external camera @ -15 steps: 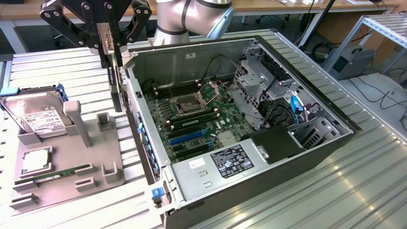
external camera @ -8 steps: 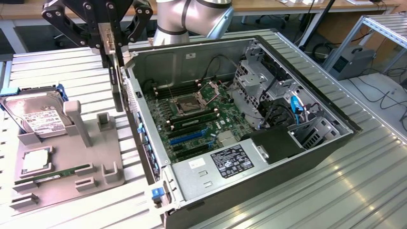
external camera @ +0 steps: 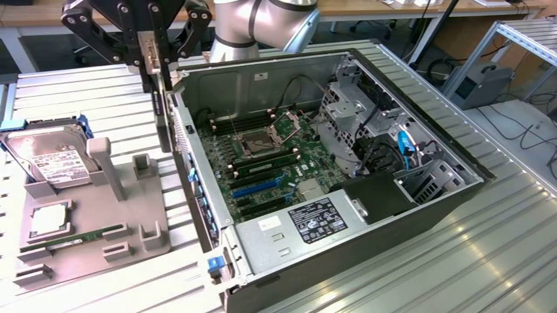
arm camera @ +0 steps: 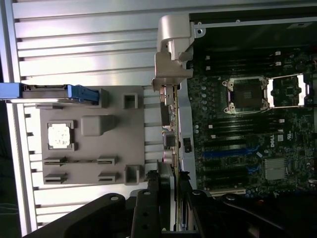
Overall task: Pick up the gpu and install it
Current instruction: 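Pick up the gpu and move the gpu toward the slot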
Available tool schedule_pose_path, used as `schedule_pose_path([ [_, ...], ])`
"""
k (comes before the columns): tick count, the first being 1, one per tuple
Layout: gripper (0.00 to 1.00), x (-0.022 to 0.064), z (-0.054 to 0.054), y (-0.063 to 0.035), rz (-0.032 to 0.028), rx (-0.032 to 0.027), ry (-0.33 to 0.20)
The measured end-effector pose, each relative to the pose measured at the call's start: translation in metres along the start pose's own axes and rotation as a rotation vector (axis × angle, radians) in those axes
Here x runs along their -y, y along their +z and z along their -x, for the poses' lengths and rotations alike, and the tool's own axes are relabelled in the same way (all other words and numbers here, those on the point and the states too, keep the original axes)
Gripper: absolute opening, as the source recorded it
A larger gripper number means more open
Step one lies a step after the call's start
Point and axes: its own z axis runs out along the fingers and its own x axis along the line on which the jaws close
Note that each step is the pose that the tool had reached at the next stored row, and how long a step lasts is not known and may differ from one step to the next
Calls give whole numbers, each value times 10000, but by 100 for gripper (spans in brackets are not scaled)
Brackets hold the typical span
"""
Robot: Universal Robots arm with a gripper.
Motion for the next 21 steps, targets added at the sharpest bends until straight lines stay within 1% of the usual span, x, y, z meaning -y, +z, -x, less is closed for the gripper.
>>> schedule_pose_path([
  [21,27,-5,65,3,-18,2,0],
])
